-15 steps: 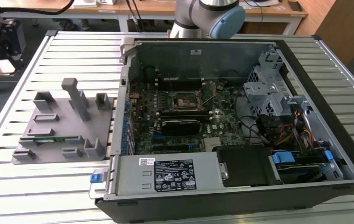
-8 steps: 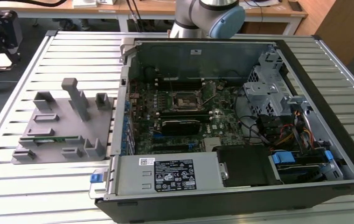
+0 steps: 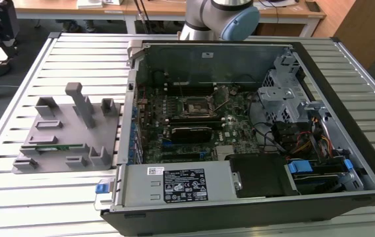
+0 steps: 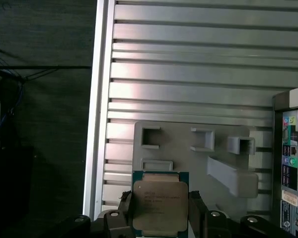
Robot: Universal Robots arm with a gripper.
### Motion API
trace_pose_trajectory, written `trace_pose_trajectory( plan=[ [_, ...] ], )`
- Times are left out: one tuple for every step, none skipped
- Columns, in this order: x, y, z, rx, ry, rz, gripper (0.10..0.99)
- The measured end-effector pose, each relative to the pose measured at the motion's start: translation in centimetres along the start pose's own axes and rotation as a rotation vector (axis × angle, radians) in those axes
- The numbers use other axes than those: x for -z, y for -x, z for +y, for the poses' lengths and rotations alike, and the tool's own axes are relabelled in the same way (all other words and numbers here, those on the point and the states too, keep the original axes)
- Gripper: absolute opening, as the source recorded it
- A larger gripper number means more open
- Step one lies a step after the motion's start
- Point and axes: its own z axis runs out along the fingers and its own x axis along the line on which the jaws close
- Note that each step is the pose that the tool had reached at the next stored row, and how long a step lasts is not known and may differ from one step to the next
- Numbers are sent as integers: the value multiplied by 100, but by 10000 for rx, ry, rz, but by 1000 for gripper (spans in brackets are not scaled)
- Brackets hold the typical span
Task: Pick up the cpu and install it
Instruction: 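Pick up the cpu and move it towards the insertion slot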
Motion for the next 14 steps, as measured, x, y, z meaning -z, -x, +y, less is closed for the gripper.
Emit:
trace_pose_trajectory(
  plan=[
    [0,1,3,0,0,-1,533],
    [1,9,3,2,0,0,533],
    [1,20,3,1,-1,1,533],
    [2,40,3,0,-1,2,533],
    [2,63,3,-1,0,1,533],
    [3,85,2,0,0,1,533],
    [4,103,2,0,-1,2,533],
    [4,119,2,0,-1,1,533],
    [4,134,2,0,-1,2,533],
    [5,150,2,0,-1,1,533],
    [5,163,3,0,-1,1,533],
    [5,173,4,0,-1,1,533],
    [5,185,5,0,-1,1,533],
    [5,196,6,0,-1,1,533]
  ],
)
